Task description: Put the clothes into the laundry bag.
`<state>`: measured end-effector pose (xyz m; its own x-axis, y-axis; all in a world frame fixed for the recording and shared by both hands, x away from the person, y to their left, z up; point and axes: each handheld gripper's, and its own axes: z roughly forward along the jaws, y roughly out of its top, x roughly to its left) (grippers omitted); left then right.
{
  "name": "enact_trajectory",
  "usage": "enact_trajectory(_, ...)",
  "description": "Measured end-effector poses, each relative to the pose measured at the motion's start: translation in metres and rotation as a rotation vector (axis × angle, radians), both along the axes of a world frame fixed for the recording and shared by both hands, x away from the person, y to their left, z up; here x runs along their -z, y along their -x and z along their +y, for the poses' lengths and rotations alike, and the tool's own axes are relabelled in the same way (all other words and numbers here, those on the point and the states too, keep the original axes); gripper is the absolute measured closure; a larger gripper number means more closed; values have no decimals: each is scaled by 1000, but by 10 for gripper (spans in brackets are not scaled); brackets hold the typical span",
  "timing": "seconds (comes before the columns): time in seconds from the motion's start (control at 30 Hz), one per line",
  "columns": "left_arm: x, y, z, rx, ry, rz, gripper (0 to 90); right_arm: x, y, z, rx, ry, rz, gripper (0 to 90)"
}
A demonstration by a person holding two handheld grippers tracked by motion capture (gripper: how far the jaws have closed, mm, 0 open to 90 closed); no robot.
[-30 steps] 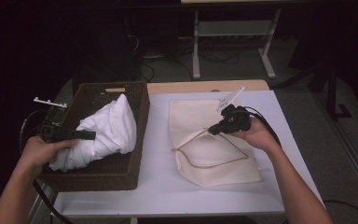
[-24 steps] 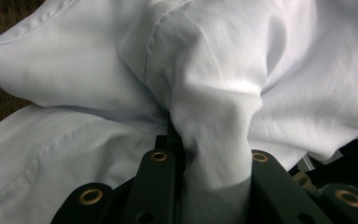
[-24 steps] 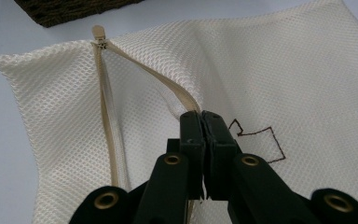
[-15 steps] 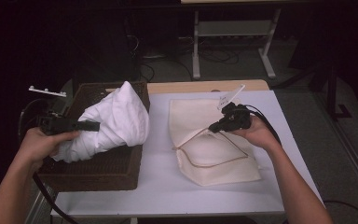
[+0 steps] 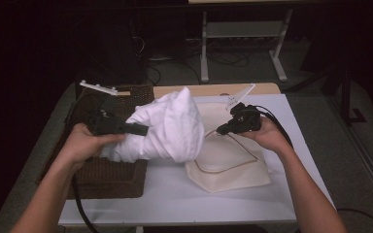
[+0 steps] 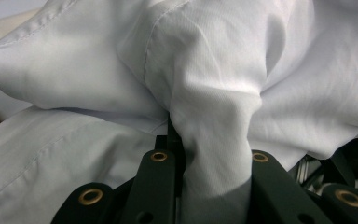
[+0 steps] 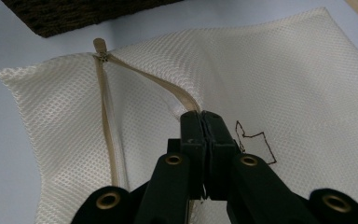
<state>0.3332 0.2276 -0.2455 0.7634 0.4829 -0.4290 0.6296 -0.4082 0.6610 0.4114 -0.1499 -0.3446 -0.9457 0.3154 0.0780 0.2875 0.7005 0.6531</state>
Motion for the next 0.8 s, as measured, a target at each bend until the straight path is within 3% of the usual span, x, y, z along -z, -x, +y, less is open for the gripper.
enact_trajectory(0.5, 20, 10, -101, 225, -48, 18, 798, -4, -1, -8, 23, -24, 9, 878)
enact_trajectory(0.53, 20, 10, -101, 225, -48, 18, 798, -4, -1, -8, 23, -24, 9, 878)
enact_trajectory(0.57, 24, 12, -115, 258, -43, 23, 798, -4, -1, -9, 24, -26, 10, 878)
enact_trajectory(0.67, 26, 14, -129, 291, -50, 30, 798, -4, -1, -9, 22, -26, 11, 879)
enact_trajectory(0.7, 28, 17, -144, 324, -59, 29, 798, -5, -1, -9, 22, -26, 10, 878)
enact_trajectory(0.73, 28, 17, -144, 324, -59, 29, 798, -5, -1, -9, 22, -26, 10, 878)
enact_trajectory(0.77, 29, 20, -159, 363, -64, 27, 798, -5, -1, -10, 27, -32, 16, 878)
enact_trajectory(0.8, 29, 20, -159, 363, -64, 27, 798, -5, -1, -10, 27, -32, 16, 878)
